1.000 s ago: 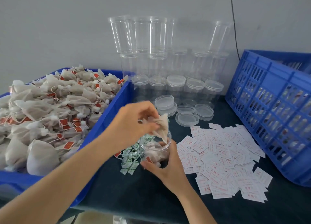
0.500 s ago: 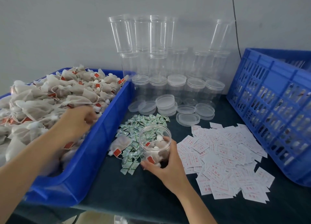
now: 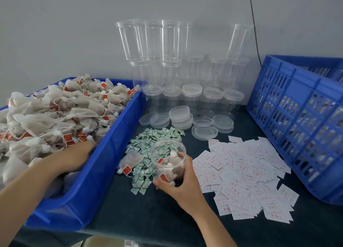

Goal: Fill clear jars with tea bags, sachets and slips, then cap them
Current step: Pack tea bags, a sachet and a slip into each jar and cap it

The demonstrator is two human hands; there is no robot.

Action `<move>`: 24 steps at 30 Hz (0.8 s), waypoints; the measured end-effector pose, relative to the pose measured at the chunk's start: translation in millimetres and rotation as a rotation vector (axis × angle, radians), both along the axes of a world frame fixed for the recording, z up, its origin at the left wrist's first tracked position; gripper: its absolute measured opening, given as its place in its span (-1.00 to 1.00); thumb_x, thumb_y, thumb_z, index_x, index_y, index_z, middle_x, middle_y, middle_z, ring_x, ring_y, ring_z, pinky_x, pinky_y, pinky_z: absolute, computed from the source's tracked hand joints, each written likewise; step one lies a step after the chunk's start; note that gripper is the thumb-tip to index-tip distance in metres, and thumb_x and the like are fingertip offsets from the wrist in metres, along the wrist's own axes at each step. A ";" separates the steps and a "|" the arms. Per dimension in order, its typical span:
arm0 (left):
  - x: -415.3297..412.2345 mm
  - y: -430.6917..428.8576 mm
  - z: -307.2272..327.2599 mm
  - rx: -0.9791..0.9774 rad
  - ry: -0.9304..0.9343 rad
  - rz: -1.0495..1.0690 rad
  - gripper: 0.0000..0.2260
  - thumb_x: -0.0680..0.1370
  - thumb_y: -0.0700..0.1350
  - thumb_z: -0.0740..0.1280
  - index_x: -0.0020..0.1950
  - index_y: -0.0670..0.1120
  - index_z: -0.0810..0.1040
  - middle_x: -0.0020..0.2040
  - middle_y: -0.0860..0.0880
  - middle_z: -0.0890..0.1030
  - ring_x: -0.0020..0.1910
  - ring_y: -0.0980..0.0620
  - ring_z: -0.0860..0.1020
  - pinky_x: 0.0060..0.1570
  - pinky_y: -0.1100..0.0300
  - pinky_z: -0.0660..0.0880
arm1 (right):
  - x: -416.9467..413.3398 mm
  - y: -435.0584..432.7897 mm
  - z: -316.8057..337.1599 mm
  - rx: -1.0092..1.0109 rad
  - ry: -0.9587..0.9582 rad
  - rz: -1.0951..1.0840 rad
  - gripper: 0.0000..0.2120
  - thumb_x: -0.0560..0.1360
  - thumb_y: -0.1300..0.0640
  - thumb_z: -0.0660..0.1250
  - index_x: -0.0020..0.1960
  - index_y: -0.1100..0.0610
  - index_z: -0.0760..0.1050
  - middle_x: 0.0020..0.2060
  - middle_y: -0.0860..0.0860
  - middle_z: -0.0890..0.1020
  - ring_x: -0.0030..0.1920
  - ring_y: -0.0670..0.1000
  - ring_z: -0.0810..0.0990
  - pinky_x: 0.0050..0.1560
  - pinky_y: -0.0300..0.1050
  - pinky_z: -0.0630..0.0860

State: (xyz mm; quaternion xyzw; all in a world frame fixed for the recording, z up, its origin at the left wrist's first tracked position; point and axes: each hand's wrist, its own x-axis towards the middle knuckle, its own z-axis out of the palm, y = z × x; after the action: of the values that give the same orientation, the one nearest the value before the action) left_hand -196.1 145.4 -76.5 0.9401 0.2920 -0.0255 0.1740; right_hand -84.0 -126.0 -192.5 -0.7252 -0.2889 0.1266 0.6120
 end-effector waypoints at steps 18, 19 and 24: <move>44.6 -126.0 61.9 -0.268 -0.642 -0.319 -0.89 0.45 -0.17 0.47 -0.10 -0.03 0.56 -0.16 0.06 0.65 -0.12 0.11 0.62 -0.07 0.19 0.54 | -1.3 0.8 1.4 0.008 0.005 -0.007 -0.19 0.16 -0.39 0.60 0.27 -0.42 0.25 -0.01 -0.12 0.60 0.03 -0.04 0.63 0.06 -0.10 0.59; 48.7 -130.6 56.3 -0.229 -0.594 -0.340 -0.87 0.45 -0.14 0.47 -0.08 -0.02 0.56 -0.14 0.10 0.63 -0.09 0.17 0.59 -0.04 0.22 0.52 | -1.4 0.8 1.8 0.013 0.003 -0.004 -0.21 0.17 -0.37 0.60 0.27 -0.40 0.26 0.00 -0.11 0.60 0.02 -0.04 0.63 0.05 -0.10 0.60; 51.6 -134.1 33.1 -0.196 -0.550 -0.267 -0.85 0.49 -0.05 0.44 0.01 0.05 0.54 0.02 0.16 0.56 0.09 0.19 0.51 0.12 0.22 0.48 | -2.6 0.7 7.2 0.053 -0.016 0.019 -0.25 0.25 -0.24 0.63 0.32 -0.29 0.31 0.08 -0.13 0.61 0.05 -0.02 0.62 0.05 -0.13 0.60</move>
State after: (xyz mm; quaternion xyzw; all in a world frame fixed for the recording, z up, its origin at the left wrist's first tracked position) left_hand -144.5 11.4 -43.4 0.9206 0.1040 0.1788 0.3311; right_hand -86.6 -125.3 -185.3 -0.7072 -0.3037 0.1189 0.6273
